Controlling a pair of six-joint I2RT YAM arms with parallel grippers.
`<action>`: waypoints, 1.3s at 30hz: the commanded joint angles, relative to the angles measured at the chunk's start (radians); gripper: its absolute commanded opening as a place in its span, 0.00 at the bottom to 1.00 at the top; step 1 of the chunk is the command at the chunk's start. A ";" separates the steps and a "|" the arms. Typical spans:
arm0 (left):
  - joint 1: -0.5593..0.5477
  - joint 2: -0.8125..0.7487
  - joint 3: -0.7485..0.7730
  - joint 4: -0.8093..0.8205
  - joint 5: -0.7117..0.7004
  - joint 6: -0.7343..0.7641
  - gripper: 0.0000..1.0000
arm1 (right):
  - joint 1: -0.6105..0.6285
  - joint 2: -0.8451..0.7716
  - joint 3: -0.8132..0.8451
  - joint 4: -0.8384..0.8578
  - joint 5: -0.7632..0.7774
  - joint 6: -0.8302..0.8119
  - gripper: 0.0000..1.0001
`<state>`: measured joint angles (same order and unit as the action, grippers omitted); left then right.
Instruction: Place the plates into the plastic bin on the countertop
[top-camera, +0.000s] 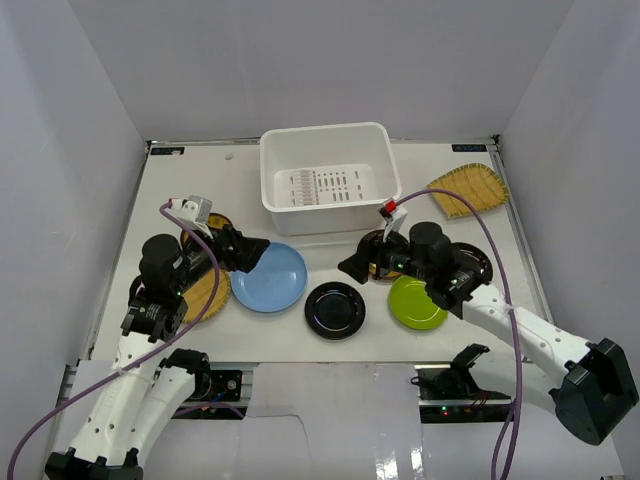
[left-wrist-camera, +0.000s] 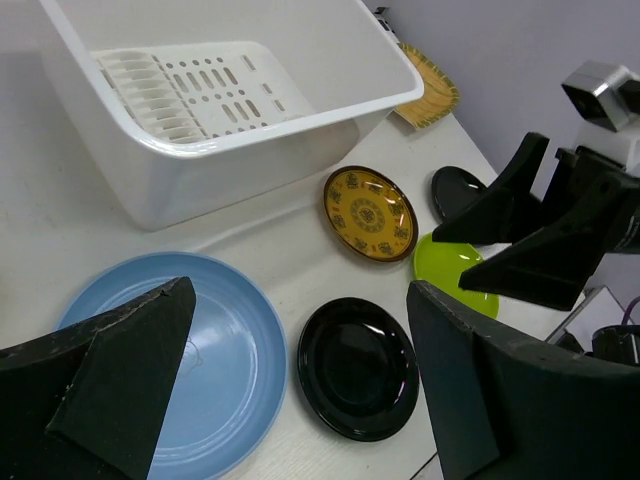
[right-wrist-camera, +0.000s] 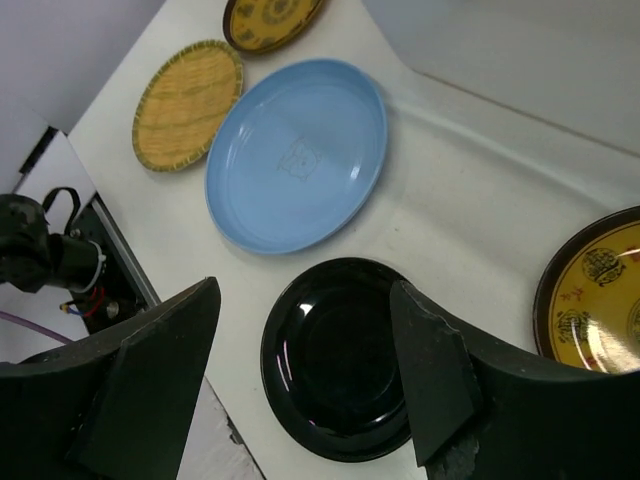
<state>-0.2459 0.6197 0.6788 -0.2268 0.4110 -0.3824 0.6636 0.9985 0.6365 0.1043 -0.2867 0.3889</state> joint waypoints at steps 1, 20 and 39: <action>-0.004 -0.008 0.025 -0.020 -0.043 0.010 0.98 | 0.092 0.048 0.038 0.020 0.142 -0.048 0.75; -0.012 -0.025 0.027 -0.077 -0.255 0.007 0.98 | 0.268 0.489 0.207 0.094 0.501 0.025 0.64; -0.012 -0.028 0.024 -0.066 -0.238 0.002 0.98 | 0.352 0.812 0.382 0.150 0.612 0.105 0.29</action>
<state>-0.2527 0.5995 0.6800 -0.2928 0.1722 -0.3752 1.0061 1.8076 0.9619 0.2111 0.2497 0.4732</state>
